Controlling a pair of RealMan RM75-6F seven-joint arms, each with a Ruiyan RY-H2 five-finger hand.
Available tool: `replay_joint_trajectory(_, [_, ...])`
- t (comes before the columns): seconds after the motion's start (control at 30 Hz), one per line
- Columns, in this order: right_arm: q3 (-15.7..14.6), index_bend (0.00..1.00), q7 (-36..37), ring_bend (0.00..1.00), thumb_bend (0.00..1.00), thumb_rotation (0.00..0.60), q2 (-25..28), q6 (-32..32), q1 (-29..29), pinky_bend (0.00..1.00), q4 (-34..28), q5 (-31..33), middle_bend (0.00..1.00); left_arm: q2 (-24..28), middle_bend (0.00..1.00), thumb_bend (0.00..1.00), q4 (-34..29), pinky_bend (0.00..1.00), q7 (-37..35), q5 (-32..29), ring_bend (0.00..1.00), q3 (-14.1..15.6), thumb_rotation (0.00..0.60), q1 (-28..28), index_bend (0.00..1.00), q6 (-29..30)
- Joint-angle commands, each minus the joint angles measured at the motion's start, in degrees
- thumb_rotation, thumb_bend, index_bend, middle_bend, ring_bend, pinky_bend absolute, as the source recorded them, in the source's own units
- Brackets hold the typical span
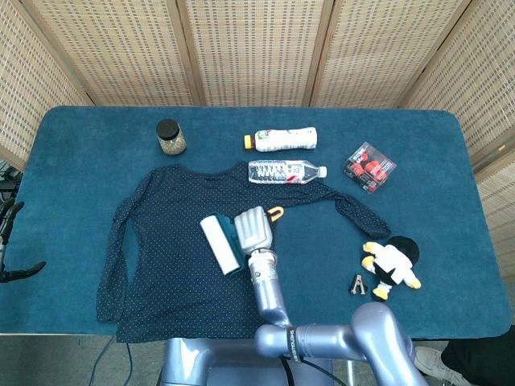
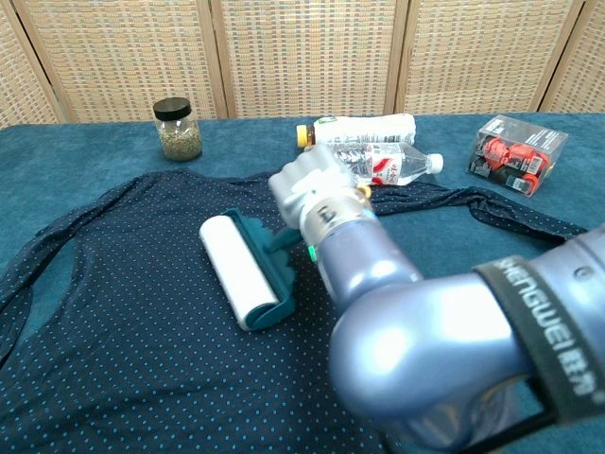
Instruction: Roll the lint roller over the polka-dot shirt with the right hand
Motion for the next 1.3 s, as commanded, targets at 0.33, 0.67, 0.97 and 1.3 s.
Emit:
replay_joint_trajectory(0.33, [0.3,0.72,-0.5,1.00,0.88,0.600,-1.1,-0.6,-0.7,1.00,3.0,-2.4,1.00,0.0,0.00,0.00,0.3,0.00,-0.3,-0.3,0.00,-0.1,0.600,0.1,0.00,0.0])
replay_joint_trajectory(0.67, [-0.6,0.72,-0.4,1.00,0.87,0.600,7.0,-1.2,-6.9,1.00,4.8,-1.8,1.00,-0.1,0.00,0.00,-0.3,0.00,0.7,0.1,0.00,0.1,0.600,0.0,0.00,0.2])
replay_joint_trajectory(0.97, [0.8,0.57,1.2,1.00,0.76,0.600,10.4,-2.3,-9.4,1.00,1.6,-0.5,1.00,-0.3,0.00,0.00,-0.8,0.00,2.0,0.3,0.00,0.2,0.600,0.0,0.00,0.4])
replay_joint_trajectory(1.3, [0.4,0.00,5.0,1.00,0.00,0.600,15.8,1.3,-12.2,1.00,-9.4,-4.2,1.00,0.2,0.00,0.00,-1.4,0.00,1.2,1.5,0.00,0.5,0.600,0.8,0.00,2.1])
